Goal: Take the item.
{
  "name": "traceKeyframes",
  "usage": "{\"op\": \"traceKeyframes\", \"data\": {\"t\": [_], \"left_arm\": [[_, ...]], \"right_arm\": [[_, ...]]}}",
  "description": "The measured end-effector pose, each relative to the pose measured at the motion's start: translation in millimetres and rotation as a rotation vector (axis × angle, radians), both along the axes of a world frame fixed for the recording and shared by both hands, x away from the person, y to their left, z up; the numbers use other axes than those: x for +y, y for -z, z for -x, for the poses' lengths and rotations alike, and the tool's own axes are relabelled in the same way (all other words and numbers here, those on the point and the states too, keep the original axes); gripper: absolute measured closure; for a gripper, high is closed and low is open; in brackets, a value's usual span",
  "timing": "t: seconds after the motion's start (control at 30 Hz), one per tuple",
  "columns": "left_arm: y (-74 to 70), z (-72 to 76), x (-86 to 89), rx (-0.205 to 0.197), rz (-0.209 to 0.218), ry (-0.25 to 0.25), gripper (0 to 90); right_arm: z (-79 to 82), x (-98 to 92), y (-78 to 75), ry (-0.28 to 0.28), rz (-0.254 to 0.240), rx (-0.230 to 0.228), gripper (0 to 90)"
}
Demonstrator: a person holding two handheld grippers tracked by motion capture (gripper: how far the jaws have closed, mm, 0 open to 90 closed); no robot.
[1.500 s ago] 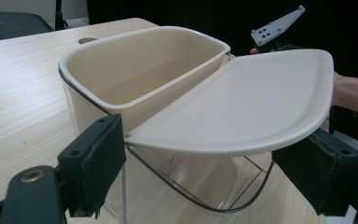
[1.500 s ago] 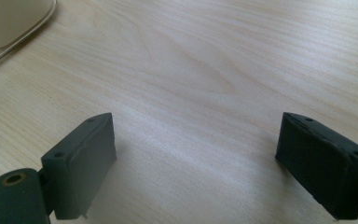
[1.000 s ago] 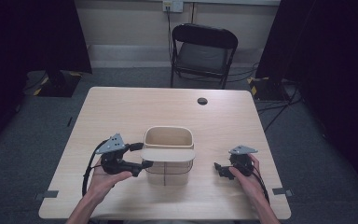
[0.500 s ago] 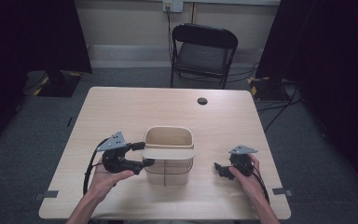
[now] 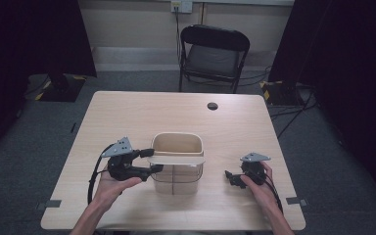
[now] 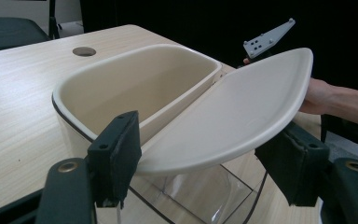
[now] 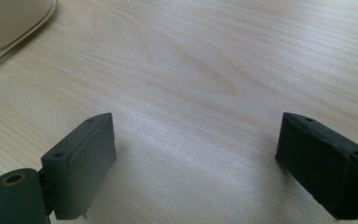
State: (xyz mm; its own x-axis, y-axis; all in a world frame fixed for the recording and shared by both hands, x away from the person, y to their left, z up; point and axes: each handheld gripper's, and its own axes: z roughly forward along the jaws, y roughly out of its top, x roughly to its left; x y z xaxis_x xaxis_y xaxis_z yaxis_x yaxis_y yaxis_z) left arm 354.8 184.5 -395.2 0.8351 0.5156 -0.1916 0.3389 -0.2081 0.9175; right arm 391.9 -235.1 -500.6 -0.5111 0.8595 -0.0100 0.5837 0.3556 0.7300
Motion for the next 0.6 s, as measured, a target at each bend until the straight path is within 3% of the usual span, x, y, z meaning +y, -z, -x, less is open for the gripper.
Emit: {"op": "traceKeyframes", "data": {"t": [0.6], "left_arm": [[-7.5,-2.3,-3.8,0.009,0.006,0.013,38.5]], "right_arm": [[0.0,0.0,0.0,-0.001,-0.001,0.001,11.1]]}}
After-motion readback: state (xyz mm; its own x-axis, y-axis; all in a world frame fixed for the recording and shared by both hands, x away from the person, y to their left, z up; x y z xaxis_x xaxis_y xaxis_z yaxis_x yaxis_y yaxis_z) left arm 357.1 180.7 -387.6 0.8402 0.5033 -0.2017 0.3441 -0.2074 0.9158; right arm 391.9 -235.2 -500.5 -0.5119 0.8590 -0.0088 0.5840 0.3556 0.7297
